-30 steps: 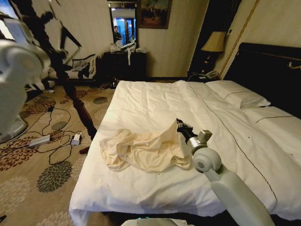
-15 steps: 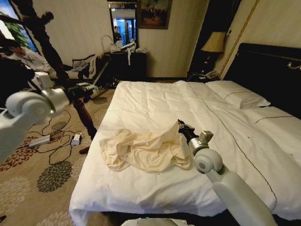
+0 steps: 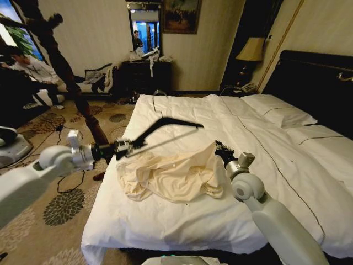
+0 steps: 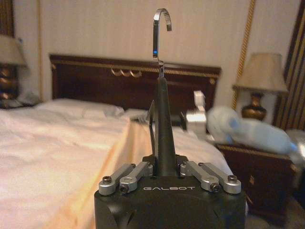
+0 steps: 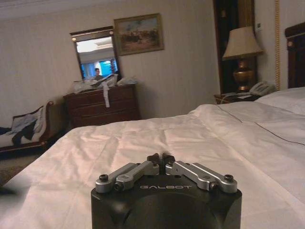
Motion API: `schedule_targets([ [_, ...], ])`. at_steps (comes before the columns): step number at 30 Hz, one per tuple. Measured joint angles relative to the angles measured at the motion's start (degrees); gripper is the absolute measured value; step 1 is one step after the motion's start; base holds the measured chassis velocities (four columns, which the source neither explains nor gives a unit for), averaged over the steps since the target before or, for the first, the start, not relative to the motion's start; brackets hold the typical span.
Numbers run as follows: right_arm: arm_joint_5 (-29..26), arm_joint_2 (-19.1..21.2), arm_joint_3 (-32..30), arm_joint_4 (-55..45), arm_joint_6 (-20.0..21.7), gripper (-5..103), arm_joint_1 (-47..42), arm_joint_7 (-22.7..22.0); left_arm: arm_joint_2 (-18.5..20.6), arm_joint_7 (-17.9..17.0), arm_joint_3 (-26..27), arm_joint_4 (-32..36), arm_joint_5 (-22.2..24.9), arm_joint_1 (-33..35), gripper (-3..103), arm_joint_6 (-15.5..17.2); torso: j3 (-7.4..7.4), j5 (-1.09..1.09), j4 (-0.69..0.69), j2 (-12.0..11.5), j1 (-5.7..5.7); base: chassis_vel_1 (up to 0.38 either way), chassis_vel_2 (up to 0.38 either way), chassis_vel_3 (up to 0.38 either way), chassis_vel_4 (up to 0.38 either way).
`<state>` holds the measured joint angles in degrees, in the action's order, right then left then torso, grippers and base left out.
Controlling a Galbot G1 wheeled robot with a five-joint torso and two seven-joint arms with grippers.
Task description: Pick up the clothes from the bed and hang them on the clothes hanger.
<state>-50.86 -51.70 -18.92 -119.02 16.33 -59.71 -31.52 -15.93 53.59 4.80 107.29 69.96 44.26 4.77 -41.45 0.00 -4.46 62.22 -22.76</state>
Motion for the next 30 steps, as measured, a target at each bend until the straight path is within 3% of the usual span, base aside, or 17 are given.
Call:
schedule_targets([
  [5,-2.0,0.4,-0.7,0.0,0.2,0,0.5,-1.2,0.3,4.5,-0.1,-3.6,-4.9,3.4,18,-2.0,0.00,0.00,0.01,0.0,0.00,0.000,0.000,0.000,0.000],
  [9,-2.9,0.9,-0.7,-1.7,0.3,0,0.3,-1.4,-1.6,4.8,-0.4,-5.8,-7.0,4.9,18,-2.4,0.00,-0.02,0.01,0.0,0.00,0.000,0.000,0.000,0.000],
  [18,-3.6,1.5,0.3,-5.1,0.9,0,-0.6,-1.3,-8.3,0.2,-4.5,-9.8,-13.3,1.0,18,-2.1,0.00,-0.01,0.00,0.0,0.00,0.000,0.000,0.000,0.000],
  [22,-4.1,1.7,0.6,-5.6,1.0,0,-0.5,-1.3,-10.2,-0.6,-6.1,-11.2,-13.6,-0.3,18,-1.4,0.00,0.01,0.00,0.0,0.00,0.000,0.000,0.000,0.000],
  [30,-5.5,1.7,0.6,-7.2,1.1,0,-0.3,-1.5,-14.8,-2.5,-14.3,-13.3,-14.5,-6.0,18,-0.4,0.00,0.02,-0.01,0.0,0.00,0.000,0.000,0.000,0.000],
])
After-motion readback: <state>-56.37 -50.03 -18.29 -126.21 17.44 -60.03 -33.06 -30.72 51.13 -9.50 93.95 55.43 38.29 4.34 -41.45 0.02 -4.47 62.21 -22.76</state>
